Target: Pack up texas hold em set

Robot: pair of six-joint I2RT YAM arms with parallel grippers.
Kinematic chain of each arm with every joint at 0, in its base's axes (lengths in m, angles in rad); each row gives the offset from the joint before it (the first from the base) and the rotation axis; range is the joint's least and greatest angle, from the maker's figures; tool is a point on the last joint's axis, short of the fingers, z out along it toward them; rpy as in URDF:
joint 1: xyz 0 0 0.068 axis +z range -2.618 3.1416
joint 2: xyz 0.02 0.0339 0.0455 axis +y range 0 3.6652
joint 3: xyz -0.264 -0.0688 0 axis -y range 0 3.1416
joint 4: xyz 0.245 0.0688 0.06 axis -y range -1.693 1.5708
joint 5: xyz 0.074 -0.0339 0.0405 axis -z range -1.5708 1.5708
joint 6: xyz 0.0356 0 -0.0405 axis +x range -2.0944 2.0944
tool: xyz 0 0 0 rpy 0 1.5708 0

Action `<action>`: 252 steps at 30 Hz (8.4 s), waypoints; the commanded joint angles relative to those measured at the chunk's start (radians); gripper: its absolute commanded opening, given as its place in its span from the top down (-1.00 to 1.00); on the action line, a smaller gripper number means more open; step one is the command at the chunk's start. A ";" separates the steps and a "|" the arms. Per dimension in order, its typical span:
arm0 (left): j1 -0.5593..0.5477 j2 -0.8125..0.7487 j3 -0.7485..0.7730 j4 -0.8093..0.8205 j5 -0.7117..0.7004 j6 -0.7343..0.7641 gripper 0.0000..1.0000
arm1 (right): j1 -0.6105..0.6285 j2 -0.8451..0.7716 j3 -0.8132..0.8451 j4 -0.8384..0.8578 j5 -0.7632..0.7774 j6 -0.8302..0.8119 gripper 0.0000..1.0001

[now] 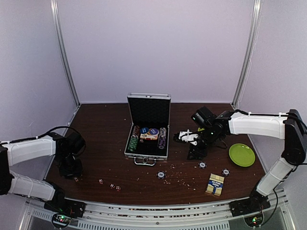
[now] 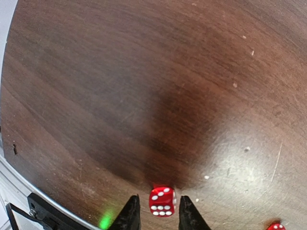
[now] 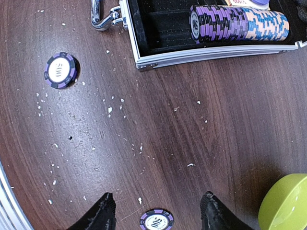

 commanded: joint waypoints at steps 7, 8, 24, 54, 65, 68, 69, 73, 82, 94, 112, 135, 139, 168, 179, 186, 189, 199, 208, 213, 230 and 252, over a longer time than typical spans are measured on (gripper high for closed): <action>0.025 0.028 0.014 0.041 0.027 0.033 0.46 | -0.002 0.007 0.017 -0.017 0.003 -0.008 -0.21; 0.029 0.035 0.015 0.044 0.034 0.037 0.47 | -0.002 0.008 0.016 -0.018 0.003 -0.008 -0.21; -0.012 0.125 0.141 0.138 0.171 0.129 0.76 | -0.003 0.016 0.023 -0.023 0.004 -0.008 -0.21; -0.402 0.990 1.250 0.209 0.141 0.428 0.86 | -0.003 0.008 0.023 -0.023 0.019 -0.009 -0.21; -0.402 1.047 1.260 0.218 0.100 0.455 0.86 | -0.003 0.014 0.022 -0.027 0.012 -0.013 -0.21; -0.403 1.061 1.266 0.222 0.097 0.462 0.86 | -0.002 0.016 0.022 -0.026 0.012 -0.014 -0.21; -0.402 1.067 1.270 0.222 0.098 0.464 0.86 | -0.003 0.017 0.022 -0.027 0.012 -0.015 -0.21; -0.402 1.088 1.276 0.222 0.090 0.463 0.86 | -0.002 0.020 0.024 -0.029 0.014 -0.017 -0.21; -0.401 1.101 1.274 0.207 0.024 0.462 0.88 | -0.003 0.030 0.025 -0.033 0.014 -0.018 -0.21; -0.401 1.097 1.288 0.187 0.018 0.449 0.65 | -0.002 0.045 0.031 -0.044 0.009 -0.021 -0.21; -0.447 0.861 1.150 0.202 0.032 0.450 0.53 | -0.002 0.053 0.039 -0.055 -0.001 -0.023 -0.21; -0.557 0.269 0.346 0.007 0.084 0.253 0.35 | -0.002 0.053 0.054 -0.080 -0.025 -0.037 -0.19; -0.537 0.290 0.290 0.004 0.137 0.273 0.34 | -0.002 0.050 0.054 -0.080 -0.021 -0.035 -0.19; -0.455 0.359 0.231 0.160 0.233 0.188 0.47 | -0.002 0.065 0.055 -0.089 -0.022 -0.037 -0.20; -0.456 0.323 0.312 0.016 0.142 0.225 0.73 | 0.000 0.069 0.059 -0.092 -0.023 -0.037 -0.20; -0.457 0.339 0.552 -0.040 0.099 0.320 0.73 | 0.000 0.071 0.060 -0.092 -0.022 -0.039 -0.20; -0.467 0.432 0.687 0.003 0.092 0.370 0.74 | 0.002 0.068 0.060 -0.093 -0.021 -0.040 -0.20; -0.496 0.854 1.132 0.131 0.138 0.388 0.76 | 0.001 0.077 0.058 -0.090 -0.022 -0.038 -0.20; -0.488 1.056 1.353 0.078 0.051 0.354 0.76 | 0.001 0.081 0.059 -0.090 -0.013 -0.038 -0.20; -0.481 1.109 1.394 0.061 0.029 0.337 0.76 | 0.002 0.079 0.058 -0.092 -0.002 -0.043 -0.20; -0.425 1.176 1.391 0.120 0.082 0.281 0.77 | 0.001 0.092 0.059 -0.096 0.004 -0.046 -0.20; -0.412 1.154 1.390 0.124 0.056 0.261 0.56 | 0.001 0.119 0.068 -0.111 -0.005 -0.049 -0.21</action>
